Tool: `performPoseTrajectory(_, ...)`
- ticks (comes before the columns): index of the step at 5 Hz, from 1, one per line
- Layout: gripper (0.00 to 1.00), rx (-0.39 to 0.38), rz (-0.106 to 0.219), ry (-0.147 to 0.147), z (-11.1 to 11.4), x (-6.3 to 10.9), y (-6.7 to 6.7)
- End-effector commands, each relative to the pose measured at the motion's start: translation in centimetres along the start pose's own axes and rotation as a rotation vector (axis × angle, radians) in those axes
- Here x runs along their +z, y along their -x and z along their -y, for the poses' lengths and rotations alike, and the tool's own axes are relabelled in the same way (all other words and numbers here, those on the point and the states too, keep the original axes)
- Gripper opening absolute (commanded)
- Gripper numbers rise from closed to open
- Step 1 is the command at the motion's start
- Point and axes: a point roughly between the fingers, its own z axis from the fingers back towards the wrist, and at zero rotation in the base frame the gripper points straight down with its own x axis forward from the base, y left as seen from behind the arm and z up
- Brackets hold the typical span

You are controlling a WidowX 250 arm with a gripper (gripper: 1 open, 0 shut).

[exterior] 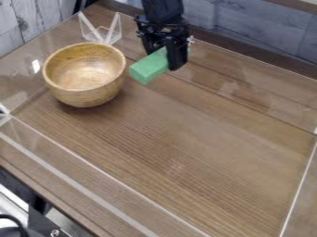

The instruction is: Move green object from inside the wooden bowl to the table next to it

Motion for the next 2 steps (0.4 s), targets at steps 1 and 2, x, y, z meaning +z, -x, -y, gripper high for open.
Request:
performPoseTrajectory(1,0.0,-0.094,0.048,-0.035,-0.02,2.06,0.51)
performPoseTrajectory(2,0.0,-0.122,0.042,-0.033,0.14,1.86,-0.26)
